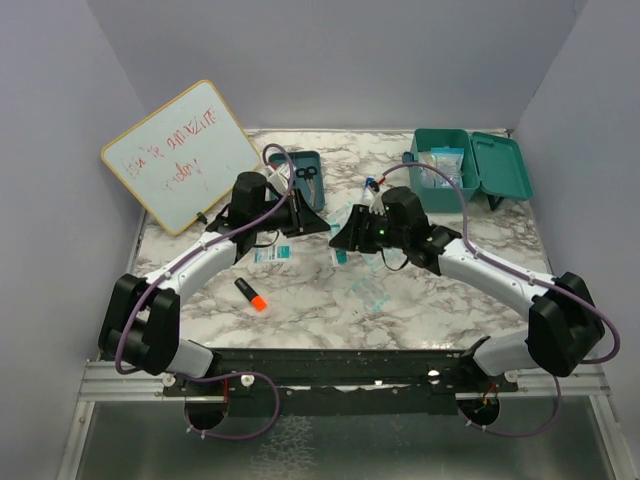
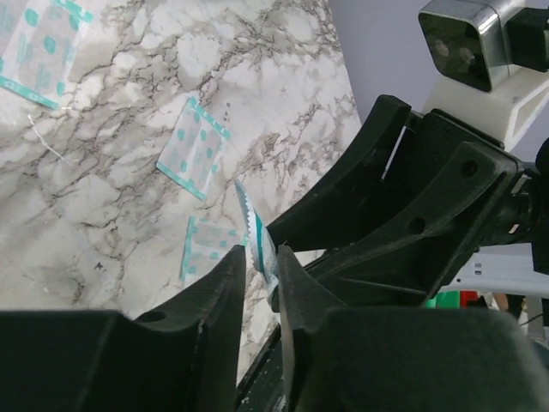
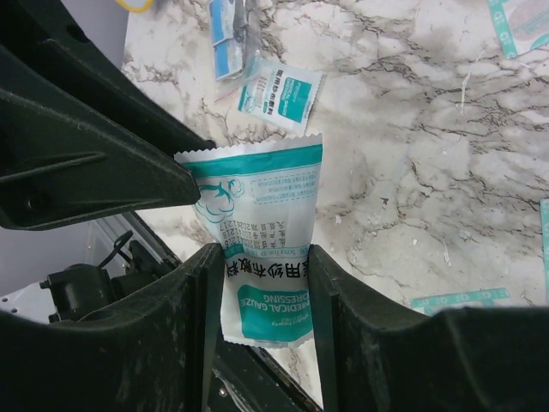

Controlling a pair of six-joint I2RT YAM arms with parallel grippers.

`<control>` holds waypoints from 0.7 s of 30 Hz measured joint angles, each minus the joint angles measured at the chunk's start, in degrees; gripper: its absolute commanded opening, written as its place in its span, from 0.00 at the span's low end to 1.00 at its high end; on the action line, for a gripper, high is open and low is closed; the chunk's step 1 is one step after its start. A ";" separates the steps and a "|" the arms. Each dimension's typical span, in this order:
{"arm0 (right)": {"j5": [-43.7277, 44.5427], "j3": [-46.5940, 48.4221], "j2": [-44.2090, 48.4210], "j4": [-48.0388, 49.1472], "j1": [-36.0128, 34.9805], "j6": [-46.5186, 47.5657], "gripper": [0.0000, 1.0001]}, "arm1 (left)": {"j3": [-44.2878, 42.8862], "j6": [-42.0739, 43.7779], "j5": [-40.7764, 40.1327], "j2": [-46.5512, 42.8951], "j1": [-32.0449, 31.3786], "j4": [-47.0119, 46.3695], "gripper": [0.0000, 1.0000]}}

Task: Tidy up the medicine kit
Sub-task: Pick up the medical item at the center of the board.

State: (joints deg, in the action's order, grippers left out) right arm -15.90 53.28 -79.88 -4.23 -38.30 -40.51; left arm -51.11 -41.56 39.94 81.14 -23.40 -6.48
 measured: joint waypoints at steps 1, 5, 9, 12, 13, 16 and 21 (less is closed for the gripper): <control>0.00 0.00 -0.26 0.02 -0.02 0.00 0.49 | 0.00 -0.07 0.33 0.22 0.00 -0.04 0.10; 0.00 0.00 -1.11 0.09 -0.09 0.00 0.51 | -0.57 0.02 1.51 0.92 0.00 0.22 0.00; 0.11 0.00 -1.14 0.17 -0.33 -0.04 0.62 | -3.63 2.45 1.92 2.21 0.00 2.86 0.00; 0.83 0.00 -1.07 0.07 -0.37 0.00 0.70 | -8.13 7.10 1.46 3.93 0.00 7.08 0.00; 1.38 0.00 -0.90 -0.11 -0.37 0.07 0.72 | -8.13 7.10 1.46 3.93 0.00 7.08 0.00; 2.67 0.00 0.37 -0.72 -0.37 0.07 0.77 | -10.82 10.67 -0.39 5.84 0.02 10.49 0.00; 5.05 -0.09 4.72 -1.99 -0.37 0.70 1.00 | -14.82 14.80 -4.48 7.63 0.28 15.02 0.00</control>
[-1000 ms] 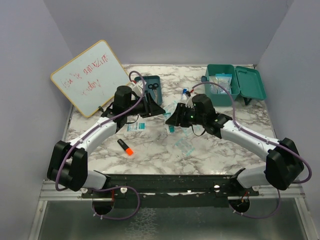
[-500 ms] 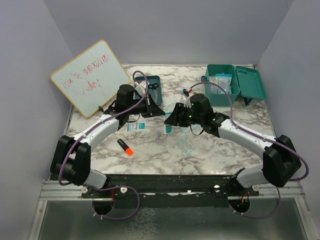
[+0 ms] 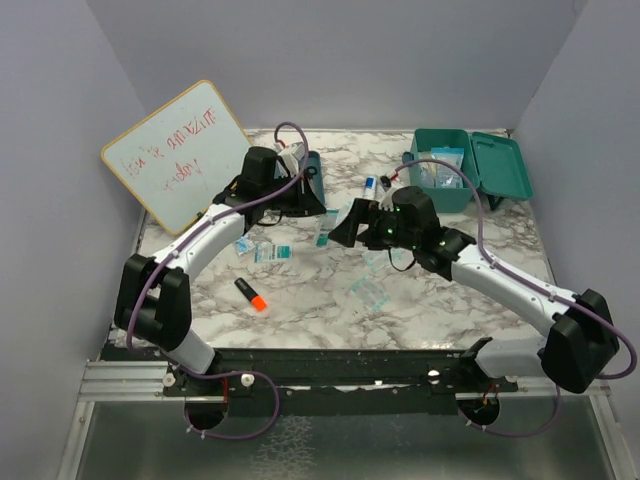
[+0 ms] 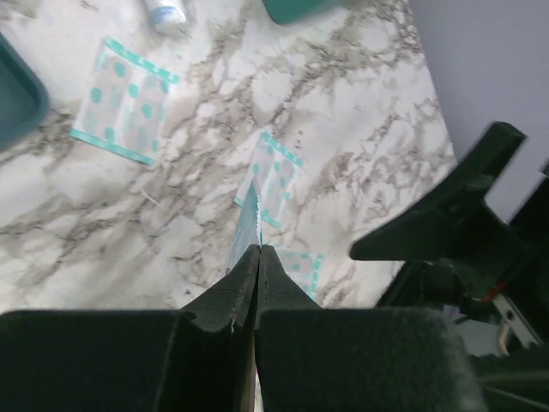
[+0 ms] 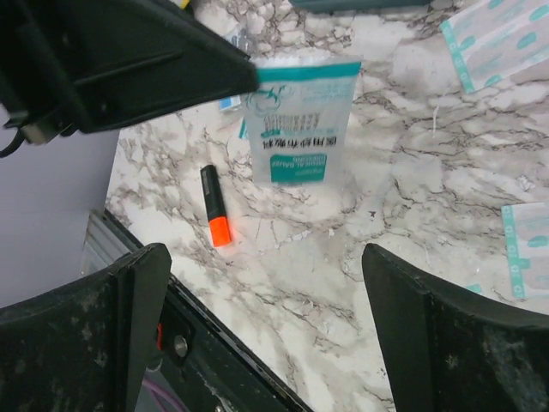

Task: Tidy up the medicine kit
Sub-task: Pick up the medical item at the center of the board.

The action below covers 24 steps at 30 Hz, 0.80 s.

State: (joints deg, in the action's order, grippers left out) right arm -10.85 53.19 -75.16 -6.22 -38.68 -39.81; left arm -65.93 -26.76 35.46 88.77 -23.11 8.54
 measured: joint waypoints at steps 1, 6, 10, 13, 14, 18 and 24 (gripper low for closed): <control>0.57 -0.02 0.87 -0.13 0.00 0.24 1.00 | -1.33 0.96 -1.38 0.63 0.24 1.16 0.00; 3.02 -0.90 4.02 -0.90 0.00 0.92 1.00 | -6.16 5.01 -7.93 2.80 1.66 4.85 0.00; 5.20 -1.75 5.51 -2.82 0.00 1.53 1.00 | -10.05 7.87 -11.56 5.44 4.63 6.21 0.00; 6.78 -1.90 6.49 -4.20 0.00 2.32 1.00 | -12.76 9.16 -12.59 8.83 7.89 6.86 0.00; 7.23 -1.90 6.80 -4.44 0.00 2.51 1.00 | -13.40 9.38 -12.85 9.79 8.76 7.04 0.00; 8.57 -1.90 7.89 -5.66 0.00 3.50 1.00 | -15.67 10.25 -13.84 13.97 12.11 7.91 0.00; 10.97 -1.92 8.85 -6.82 0.00 4.33 1.00 | -19.69 10.91 -13.77 18.80 13.64 8.66 0.00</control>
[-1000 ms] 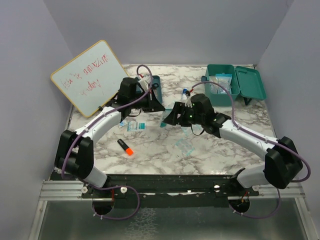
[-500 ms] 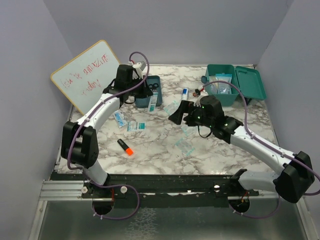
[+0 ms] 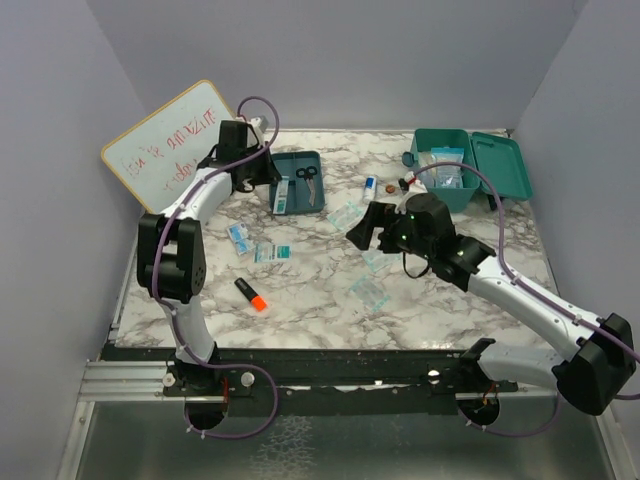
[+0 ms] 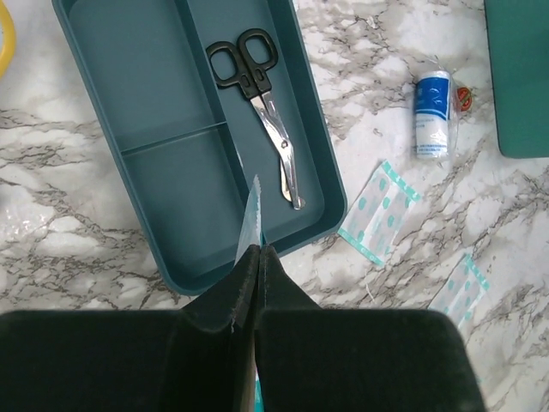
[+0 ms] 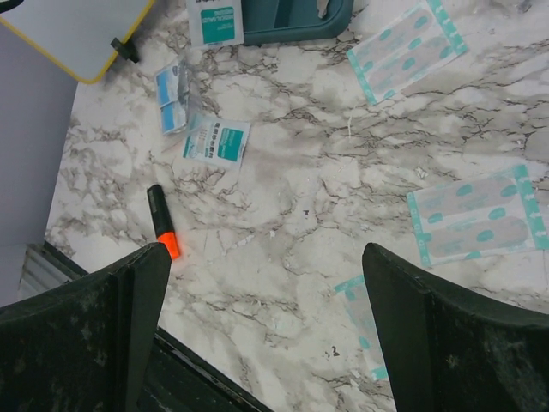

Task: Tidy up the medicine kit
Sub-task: Pick up the medical item at the center of the board.

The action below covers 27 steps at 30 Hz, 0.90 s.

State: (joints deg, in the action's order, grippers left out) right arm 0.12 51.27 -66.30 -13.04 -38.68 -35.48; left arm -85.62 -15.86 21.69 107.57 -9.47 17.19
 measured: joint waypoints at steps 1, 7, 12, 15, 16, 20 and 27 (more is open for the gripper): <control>0.52 0.00 0.11 0.00 0.00 0.04 1.00 | -0.39 0.00 0.17 0.37 -0.02 0.04 0.00; 3.04 0.00 0.04 0.61 0.00 1.18 1.00 | -1.49 -2.67 4.94 0.31 -0.02 0.37 0.00; 1.60 2.80 -3.34 3.15 0.15 4.74 0.96 | -1.46 -6.27 11.74 -2.36 -0.02 0.31 0.00; -0.85 6.49 -5.97 4.90 0.39 5.97 0.95 | -1.46 -7.26 12.83 -5.18 -0.02 -0.46 0.00; -1.62 7.52 -6.45 5.66 0.42 6.14 0.94 | -1.49 -7.23 12.74 -6.05 -0.02 -0.61 0.00; -3.87 9.55 -6.82 7.52 0.44 6.64 0.95 | -2.64 -5.81 10.62 -6.99 0.00 -0.79 0.00; -5.35 9.64 -6.88 8.70 1.55 7.52 0.92 | -5.35 -4.55 9.05 -3.54 0.11 -0.39 0.00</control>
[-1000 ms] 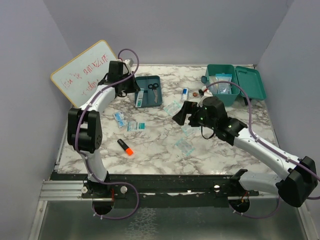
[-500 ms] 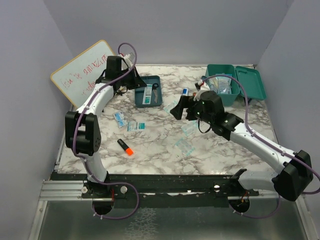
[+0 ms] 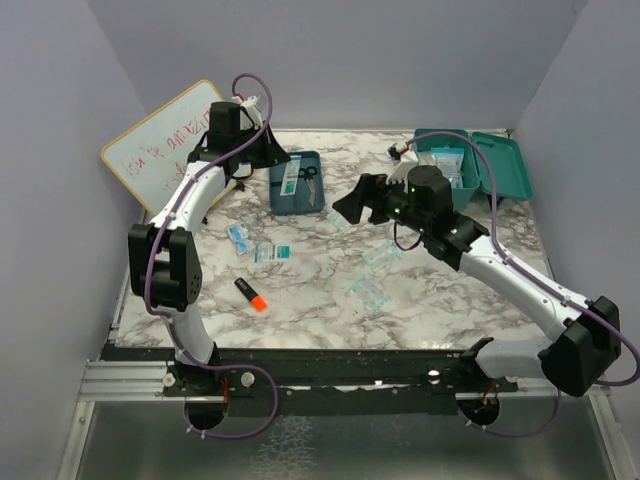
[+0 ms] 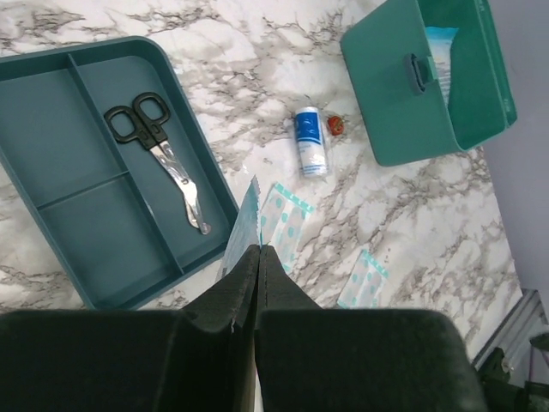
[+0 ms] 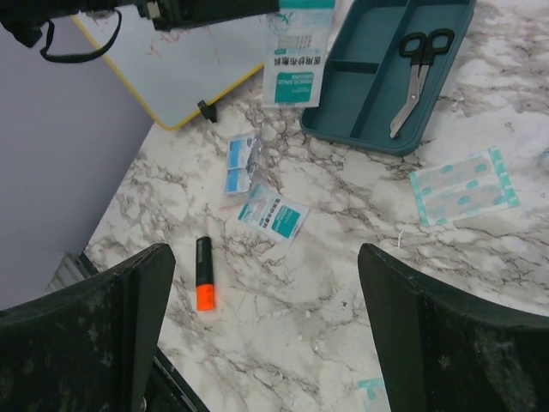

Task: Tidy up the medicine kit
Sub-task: Pick up the medical item at the center of the board.

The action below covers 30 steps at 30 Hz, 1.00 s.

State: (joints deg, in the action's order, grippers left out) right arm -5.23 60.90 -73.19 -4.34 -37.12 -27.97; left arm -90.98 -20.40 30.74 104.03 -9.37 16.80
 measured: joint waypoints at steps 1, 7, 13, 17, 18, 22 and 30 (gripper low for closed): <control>-1.68 0.00 -0.17 0.57 1.14 -0.11 0.91 | -0.09 -0.24 0.85 0.04 0.04 0.04 0.00; -11.82 0.66 -2.91 5.79 9.81 -1.20 0.69 | 1.66 -4.85 10.12 -1.64 0.04 -2.67 0.00; -24.65 5.51 -8.35 10.19 14.29 -1.25 0.59 | 12.63 -15.91 21.38 -9.77 -0.28 -13.99 0.00; -32.48 8.76 -11.08 11.93 14.36 -0.24 0.68 | 16.55 -21.51 26.49 -12.92 -1.73 -20.81 0.00; -34.32 9.38 -11.72 12.50 14.36 -0.09 0.70 | 17.25 -22.64 27.39 -13.44 -2.29 -22.29 0.00; -40.52 10.40 -14.05 15.15 14.32 -0.13 0.73 | 18.97 -26.23 30.27 -14.93 -4.55 -26.45 0.00; -44.89 10.27 -15.43 16.46 14.32 0.00 0.46 | 19.02 -28.52 32.52 -15.96 -5.66 -29.40 0.00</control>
State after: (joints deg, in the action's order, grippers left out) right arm -50.13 71.18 -88.62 12.12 -22.81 -27.97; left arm -71.96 -48.93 63.26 88.07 -15.03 -12.60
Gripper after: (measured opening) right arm 0.615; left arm 0.002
